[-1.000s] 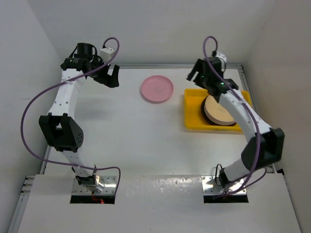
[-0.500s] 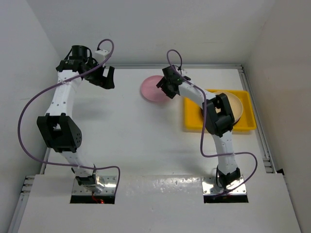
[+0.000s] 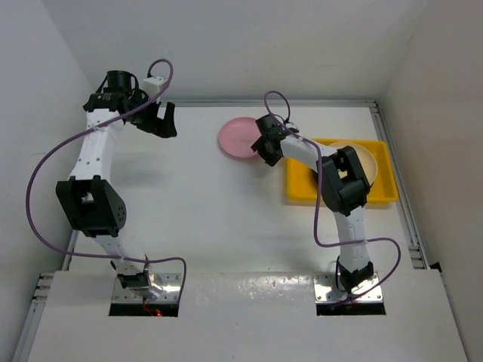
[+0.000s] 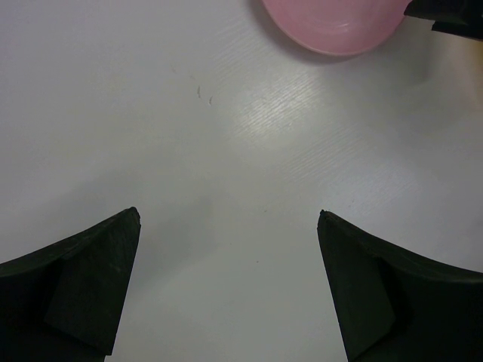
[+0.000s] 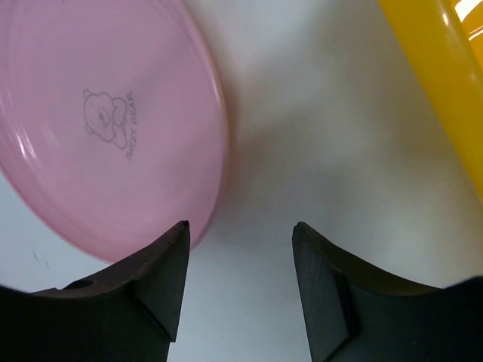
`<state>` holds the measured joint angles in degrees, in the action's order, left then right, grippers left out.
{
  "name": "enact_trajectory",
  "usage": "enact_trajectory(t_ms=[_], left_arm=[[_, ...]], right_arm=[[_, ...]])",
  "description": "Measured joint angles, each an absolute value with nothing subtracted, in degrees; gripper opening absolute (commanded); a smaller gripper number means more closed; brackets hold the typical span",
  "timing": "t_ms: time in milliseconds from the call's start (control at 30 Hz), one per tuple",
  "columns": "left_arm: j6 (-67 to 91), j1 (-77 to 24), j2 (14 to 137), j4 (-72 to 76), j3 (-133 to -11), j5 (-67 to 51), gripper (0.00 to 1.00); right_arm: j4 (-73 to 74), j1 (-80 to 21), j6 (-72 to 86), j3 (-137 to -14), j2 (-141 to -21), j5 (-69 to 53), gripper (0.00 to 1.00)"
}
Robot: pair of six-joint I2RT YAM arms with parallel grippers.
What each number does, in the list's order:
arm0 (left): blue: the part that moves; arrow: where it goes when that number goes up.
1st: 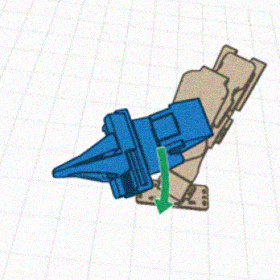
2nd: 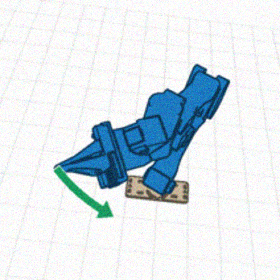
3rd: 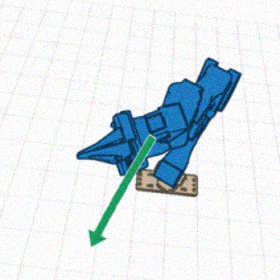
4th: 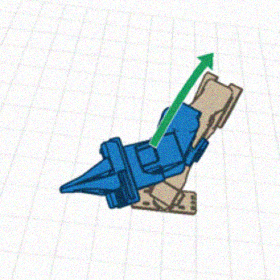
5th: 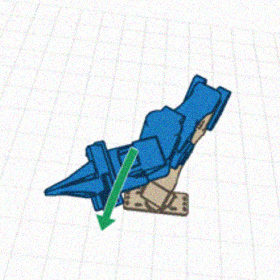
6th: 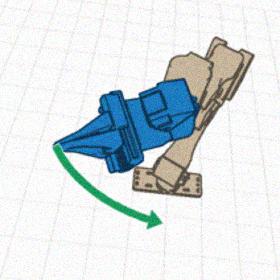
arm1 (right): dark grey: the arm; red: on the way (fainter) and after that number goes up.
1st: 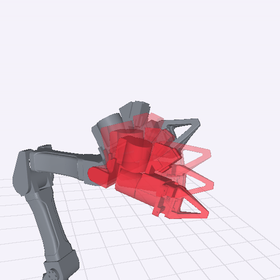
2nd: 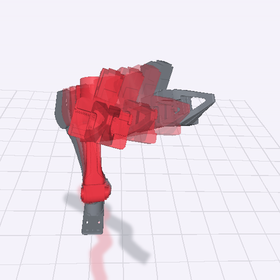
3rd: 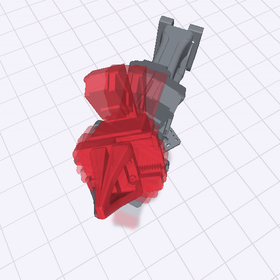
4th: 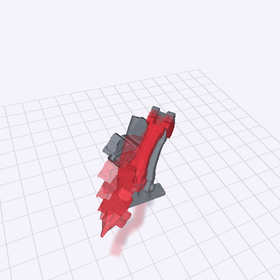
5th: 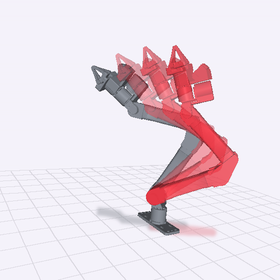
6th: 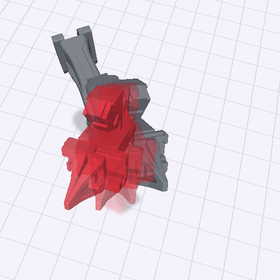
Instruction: Place the plates into the plastic bin on the countertop
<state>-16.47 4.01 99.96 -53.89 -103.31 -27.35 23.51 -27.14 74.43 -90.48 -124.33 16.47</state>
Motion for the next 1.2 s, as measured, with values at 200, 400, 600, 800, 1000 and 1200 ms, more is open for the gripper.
enact_trajectory(t_ms=[200, 400, 600, 800, 1000, 1200], left_arm=[[-16.5, 4.5, 100.0, -53.9, -103.3, -28.2, 1.00], [-16.5, 4.6, 100.0, -53.9, -102.9, -28.5, 1.00], [-16.5, 5.0, 100.0, -53.9, -102.9, -28.6, 1.00], [-16.5, 5.0, 100.0, -53.8, -102.9, -28.6, 1.00], [-16.5, 5.0, 100.0, -53.9, -102.8, -28.5, 1.00], [-16.5, 5.0, 100.0, -53.9, -102.6, -28.7, 1.00]], right_arm=[[21.7, -26.5, 75.8, -92.7, -126.0, 15.0, 0.52], [21.0, -25.9, 77.2, -98.5, -132.8, 13.8, 0.26], [19.0, -25.3, 77.4, -98.0, -133.3, 11.9, 0.00], [18.5, -25.8, 66.4, -96.4, -129.0, 10.5, 0.00], [17.6, -22.2, 55.3, -82.2, -103.0, 5.1, 0.00], [22.9, 0.0, 47.4, -73.9, -81.1, 5.6, 0.00]])
